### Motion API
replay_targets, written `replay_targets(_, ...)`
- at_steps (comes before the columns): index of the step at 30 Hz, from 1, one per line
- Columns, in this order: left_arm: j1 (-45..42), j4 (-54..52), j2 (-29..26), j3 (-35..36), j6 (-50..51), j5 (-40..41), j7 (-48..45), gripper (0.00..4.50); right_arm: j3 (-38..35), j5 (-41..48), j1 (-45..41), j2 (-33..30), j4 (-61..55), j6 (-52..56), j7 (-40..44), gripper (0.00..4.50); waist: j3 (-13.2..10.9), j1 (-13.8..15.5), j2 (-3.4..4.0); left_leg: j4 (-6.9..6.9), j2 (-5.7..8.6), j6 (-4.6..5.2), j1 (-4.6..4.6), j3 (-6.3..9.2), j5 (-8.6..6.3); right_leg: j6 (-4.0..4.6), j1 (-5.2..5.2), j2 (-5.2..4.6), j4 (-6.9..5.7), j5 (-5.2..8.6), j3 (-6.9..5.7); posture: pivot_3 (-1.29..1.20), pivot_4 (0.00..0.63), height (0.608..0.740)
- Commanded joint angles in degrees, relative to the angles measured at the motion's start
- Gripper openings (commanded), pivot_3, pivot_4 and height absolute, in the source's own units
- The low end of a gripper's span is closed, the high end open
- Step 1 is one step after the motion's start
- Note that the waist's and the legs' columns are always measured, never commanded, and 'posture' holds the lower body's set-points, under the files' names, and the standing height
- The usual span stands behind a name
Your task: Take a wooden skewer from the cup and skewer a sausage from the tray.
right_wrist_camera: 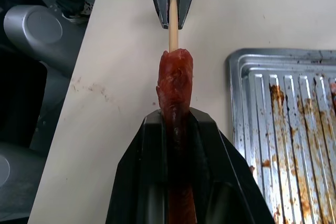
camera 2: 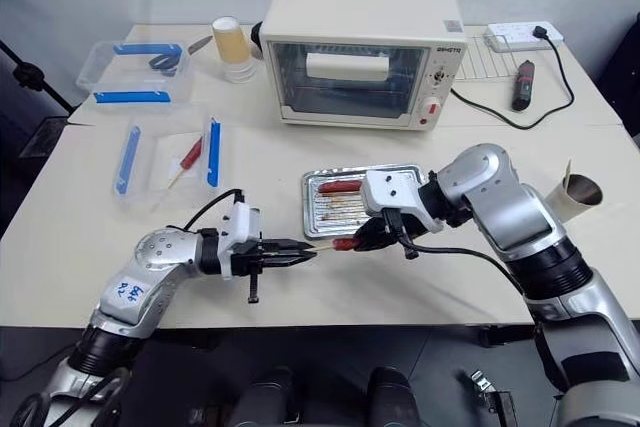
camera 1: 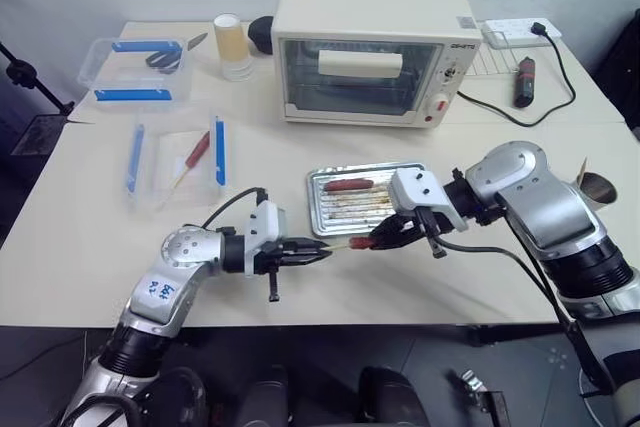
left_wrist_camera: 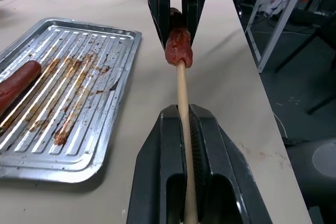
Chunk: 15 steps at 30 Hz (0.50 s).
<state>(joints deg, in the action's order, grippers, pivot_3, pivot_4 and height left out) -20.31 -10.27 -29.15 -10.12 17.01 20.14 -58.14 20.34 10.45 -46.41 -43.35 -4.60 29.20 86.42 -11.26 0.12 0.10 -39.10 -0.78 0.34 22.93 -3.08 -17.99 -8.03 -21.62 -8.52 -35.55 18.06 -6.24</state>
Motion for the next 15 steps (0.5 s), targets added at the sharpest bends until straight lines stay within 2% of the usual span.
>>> replay_targets(1, -4.6, -0.1, 4.3, -4.6, 0.6, -0.3, -0.6, 0.00, 1.0, 1.6, -1.7, 1.8, -3.8, 0.2, 0.6, 0.50, 0.0, 0.0, 0.00, 0.00, 0.00, 0.00, 0.00, 0.00, 0.00, 0.00, 0.00, 0.01, -0.01, 0.00, 0.00, 0.00, 0.150, 0.740)
replay_targets(9, -9.0, 3.1, 9.0, -6.6, 0.8, -2.1, -1.7, 0.00, 1.4, 0.8, -2.0, 2.8, -4.1, 0.6, 1.3, 0.50, 0.0, 0.0, 0.00, -0.02, 0.00, 0.00, 0.01, 0.00, 0.00, 0.00, 0.00, 0.01, -0.02, 0.00, -0.01, 0.00, 0.150, 0.740)
replay_targets(15, -7.9, 2.5, 8.8, -5.4, 0.7, -2.6, -2.7, 0.00, 0.3, 2.4, -1.2, 2.5, -5.2, 5.3, 1.3, 0.50, 0.0, 0.0, -0.01, -0.02, 0.00, 0.00, 0.02, 0.01, 0.00, 0.00, 0.00, 0.01, -0.02, 0.00, -0.02, 0.00, 0.150, 0.740)
